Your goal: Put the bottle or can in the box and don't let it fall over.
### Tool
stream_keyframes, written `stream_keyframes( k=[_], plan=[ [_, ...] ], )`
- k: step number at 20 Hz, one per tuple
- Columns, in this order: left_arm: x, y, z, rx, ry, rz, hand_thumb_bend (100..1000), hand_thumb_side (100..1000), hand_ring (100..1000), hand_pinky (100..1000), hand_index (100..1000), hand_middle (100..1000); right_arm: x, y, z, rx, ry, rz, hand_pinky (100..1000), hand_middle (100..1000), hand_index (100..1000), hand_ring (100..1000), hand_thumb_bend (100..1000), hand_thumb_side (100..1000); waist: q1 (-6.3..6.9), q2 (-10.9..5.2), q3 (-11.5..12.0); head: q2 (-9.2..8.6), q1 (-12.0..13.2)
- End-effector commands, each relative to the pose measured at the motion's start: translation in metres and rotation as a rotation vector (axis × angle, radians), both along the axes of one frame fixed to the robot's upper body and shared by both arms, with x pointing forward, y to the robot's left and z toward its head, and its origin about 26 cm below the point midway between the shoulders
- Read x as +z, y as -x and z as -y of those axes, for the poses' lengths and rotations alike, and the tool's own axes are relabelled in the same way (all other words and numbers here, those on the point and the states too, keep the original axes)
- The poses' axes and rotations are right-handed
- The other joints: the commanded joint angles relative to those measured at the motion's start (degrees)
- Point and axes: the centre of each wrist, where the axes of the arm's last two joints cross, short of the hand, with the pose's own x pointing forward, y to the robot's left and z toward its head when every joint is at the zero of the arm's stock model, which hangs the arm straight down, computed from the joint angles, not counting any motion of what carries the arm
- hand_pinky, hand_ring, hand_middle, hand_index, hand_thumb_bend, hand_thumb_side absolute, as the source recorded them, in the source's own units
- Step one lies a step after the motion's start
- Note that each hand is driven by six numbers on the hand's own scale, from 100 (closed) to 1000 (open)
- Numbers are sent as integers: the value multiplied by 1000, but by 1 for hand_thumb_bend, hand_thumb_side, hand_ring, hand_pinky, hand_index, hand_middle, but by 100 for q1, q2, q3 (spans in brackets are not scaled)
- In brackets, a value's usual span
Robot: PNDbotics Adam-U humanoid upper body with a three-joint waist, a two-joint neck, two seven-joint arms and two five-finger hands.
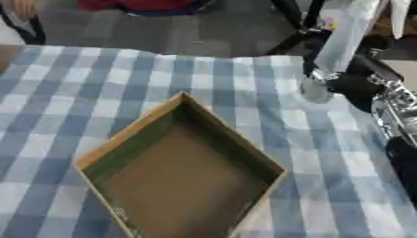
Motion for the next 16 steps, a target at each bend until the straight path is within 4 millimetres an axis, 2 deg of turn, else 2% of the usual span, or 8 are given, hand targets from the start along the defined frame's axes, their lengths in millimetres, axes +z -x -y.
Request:
stream_keyframes(
  k=[1,16],
  plan=[
    [7,3,-6,12,-23,17,103,622,637,1000,909,777,28,9,3,-4,27,50,919,1000,106,1000,100,100,2,-221,-14,14,21],
    [5,4,-10,29,-17,3,105,619,639,1000,909,777,47,14,-27,29,51,-37,912,1000,104,1000,100,100,-31,-585,-71,210,42]
  ],
)
